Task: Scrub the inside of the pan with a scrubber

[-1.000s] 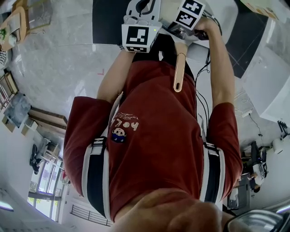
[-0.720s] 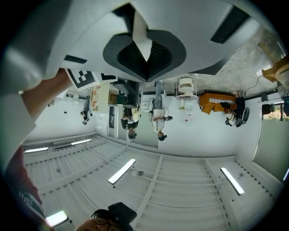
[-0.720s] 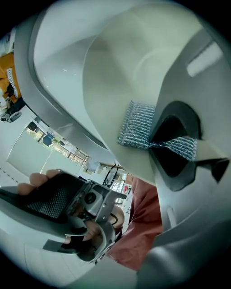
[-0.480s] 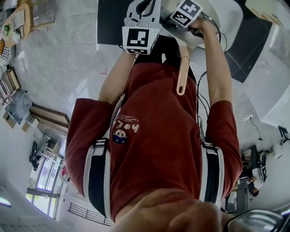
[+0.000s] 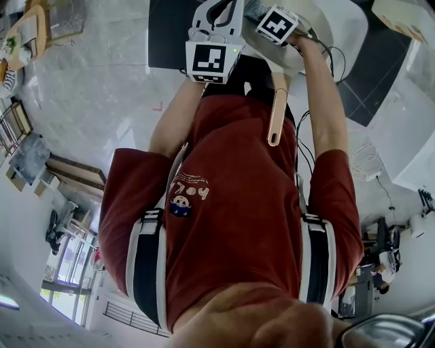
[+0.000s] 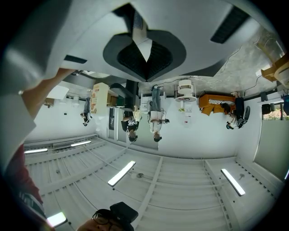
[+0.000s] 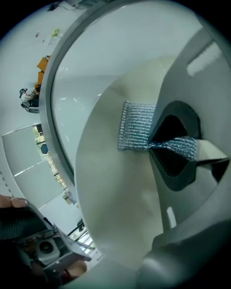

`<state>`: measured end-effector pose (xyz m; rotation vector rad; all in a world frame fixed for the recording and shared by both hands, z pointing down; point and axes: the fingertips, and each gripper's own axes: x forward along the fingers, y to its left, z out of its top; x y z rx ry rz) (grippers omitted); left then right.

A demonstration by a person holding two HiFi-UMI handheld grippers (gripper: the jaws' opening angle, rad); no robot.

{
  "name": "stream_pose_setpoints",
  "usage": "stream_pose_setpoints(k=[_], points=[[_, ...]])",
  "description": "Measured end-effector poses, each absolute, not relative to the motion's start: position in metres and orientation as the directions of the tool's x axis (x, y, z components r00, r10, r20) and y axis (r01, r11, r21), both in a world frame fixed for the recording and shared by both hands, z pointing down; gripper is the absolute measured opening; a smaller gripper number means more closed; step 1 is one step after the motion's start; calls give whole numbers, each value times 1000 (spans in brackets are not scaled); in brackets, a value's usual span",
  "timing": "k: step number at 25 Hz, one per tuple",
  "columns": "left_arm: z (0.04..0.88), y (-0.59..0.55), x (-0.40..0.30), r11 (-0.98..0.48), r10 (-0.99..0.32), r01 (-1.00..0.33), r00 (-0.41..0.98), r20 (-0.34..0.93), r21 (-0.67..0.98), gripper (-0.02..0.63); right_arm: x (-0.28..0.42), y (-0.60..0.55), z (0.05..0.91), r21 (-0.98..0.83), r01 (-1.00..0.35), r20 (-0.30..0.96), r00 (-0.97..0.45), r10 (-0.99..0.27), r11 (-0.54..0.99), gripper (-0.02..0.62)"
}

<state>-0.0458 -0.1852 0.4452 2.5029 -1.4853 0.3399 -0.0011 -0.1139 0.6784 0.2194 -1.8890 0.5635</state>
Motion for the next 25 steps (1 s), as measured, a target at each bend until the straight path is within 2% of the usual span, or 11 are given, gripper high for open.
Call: stream_pose_setpoints(k=[6, 10, 13, 21, 25], points=[[446, -187, -43, -484, -823, -873, 480, 303, 68, 6, 32, -120, 696, -213, -416, 960, -256, 111, 884, 58], [449, -185, -37, -490, -818, -868, 488, 304, 74, 6, 61, -113, 698, -235, -413, 965, -204, 162, 880, 58], [448, -185, -33, -497, -815, -864, 497, 299, 82, 6, 83, -93, 693, -316, -429, 948, -164, 271, 846, 60], [447, -181, -25, -507, -810, -857, 510, 290, 91, 6, 85, -36, 660, -596, -416, 800, -238, 551, 687, 60], [447, -181, -25, -505, -811, -858, 508, 290, 91, 6, 70, -18, 644, -671, -368, 740, -285, 609, 644, 60]])
